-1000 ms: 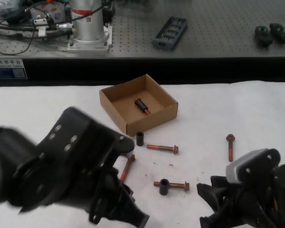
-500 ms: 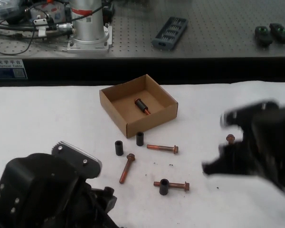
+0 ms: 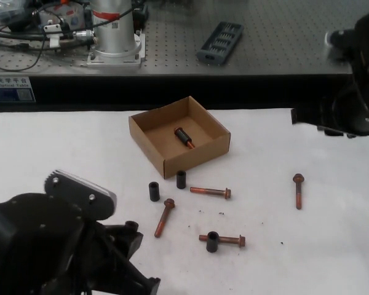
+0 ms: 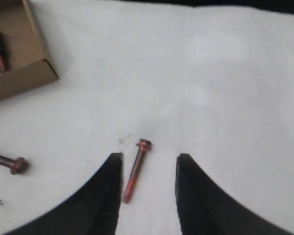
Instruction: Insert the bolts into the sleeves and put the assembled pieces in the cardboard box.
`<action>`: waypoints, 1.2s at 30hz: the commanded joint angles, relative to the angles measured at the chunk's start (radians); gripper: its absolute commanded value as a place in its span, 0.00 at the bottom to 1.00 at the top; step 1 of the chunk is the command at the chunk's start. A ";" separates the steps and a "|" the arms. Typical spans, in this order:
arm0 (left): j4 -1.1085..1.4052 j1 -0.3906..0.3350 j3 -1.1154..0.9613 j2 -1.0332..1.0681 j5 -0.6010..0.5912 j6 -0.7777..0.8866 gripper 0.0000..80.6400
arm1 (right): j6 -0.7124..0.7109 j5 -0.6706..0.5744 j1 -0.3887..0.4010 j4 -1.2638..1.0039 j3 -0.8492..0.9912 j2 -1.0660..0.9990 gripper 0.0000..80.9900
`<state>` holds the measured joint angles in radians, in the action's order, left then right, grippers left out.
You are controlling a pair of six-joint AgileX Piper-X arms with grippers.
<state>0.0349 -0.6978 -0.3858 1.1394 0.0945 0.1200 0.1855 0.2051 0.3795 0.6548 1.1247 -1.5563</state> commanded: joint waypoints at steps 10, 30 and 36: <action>0.083 -0.004 0.097 -0.223 0.127 0.011 0.01 | 0.021 -0.087 -0.029 0.020 0.082 -0.192 0.34; 0.094 -0.004 0.099 -0.224 0.127 0.011 0.01 | 0.069 -0.140 -0.029 -0.020 0.088 -0.309 0.38; 0.103 -0.004 0.111 -0.224 0.127 0.011 0.01 | 0.073 -0.140 -0.029 -0.044 0.088 -0.352 0.38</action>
<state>0.1171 -0.6978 -0.2794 0.9244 0.2056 0.1197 0.2527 0.0720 0.3567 0.6169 1.2049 -1.9100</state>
